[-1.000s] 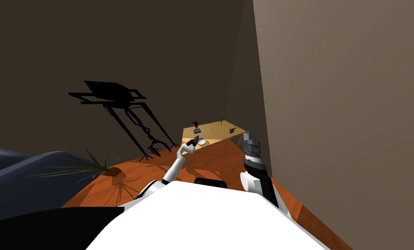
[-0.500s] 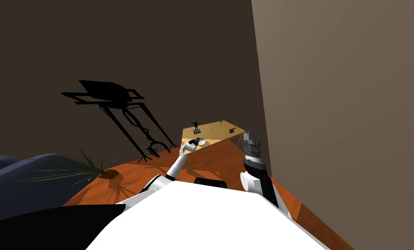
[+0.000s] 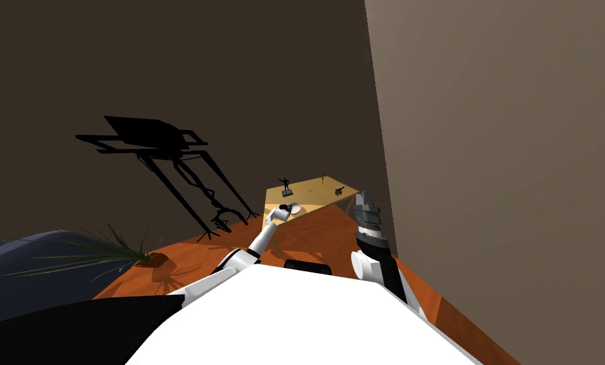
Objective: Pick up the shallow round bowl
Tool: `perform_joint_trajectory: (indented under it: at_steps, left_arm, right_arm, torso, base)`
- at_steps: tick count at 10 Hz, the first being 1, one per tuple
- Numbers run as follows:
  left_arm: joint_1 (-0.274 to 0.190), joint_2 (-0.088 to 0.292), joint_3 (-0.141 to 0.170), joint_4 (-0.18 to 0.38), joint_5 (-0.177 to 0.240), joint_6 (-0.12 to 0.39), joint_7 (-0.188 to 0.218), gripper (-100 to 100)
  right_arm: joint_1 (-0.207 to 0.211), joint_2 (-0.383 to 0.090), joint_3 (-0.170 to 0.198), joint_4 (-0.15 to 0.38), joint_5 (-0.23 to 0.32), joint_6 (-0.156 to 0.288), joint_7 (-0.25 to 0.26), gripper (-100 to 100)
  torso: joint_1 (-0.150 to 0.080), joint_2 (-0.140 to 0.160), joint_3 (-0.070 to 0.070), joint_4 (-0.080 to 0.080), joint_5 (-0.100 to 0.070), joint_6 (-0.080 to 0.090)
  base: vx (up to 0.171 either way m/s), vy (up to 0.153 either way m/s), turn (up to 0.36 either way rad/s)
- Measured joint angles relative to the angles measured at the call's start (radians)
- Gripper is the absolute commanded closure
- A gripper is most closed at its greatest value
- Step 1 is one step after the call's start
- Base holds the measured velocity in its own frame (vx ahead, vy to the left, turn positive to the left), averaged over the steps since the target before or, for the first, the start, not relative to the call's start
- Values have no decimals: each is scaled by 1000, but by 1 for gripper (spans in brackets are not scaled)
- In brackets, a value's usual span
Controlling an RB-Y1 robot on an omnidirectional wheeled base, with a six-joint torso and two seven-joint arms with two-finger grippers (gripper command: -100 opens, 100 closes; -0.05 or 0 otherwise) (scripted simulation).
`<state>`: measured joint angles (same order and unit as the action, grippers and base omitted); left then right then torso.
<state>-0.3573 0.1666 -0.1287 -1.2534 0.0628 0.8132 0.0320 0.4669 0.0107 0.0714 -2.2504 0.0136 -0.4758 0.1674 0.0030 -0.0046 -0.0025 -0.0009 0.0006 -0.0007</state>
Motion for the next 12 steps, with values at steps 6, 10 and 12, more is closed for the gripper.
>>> perform_joint_trajectory:
  at_steps: [6, 10, 12]
  left_arm:
    - [-64, -72, -9, 211, 9, 100, 41, -100]
    - [-50, -135, -6, 291, 14, 148, 50, -100]
    - [-50, -135, -6, 292, 14, 149, 49, -100]
  right_arm:
    - [0, 0, 0, 0, 0, 0, 0, 0]
    - [0, 0, 0, 0, 0, 0, 0, 0]
    - [0, 0, 0, 0, 0, 0, 0, 0]
  torso:
    - [2, -4, -3, -1, 1, 0]
    - [4, -8, -5, -2, 1, -1]
    - [-2, 2, 1, 0, 0, 0]
  base:
    - [118, 67, -27]
    - [168, 87, -3]
    - [-6, -2, -116]
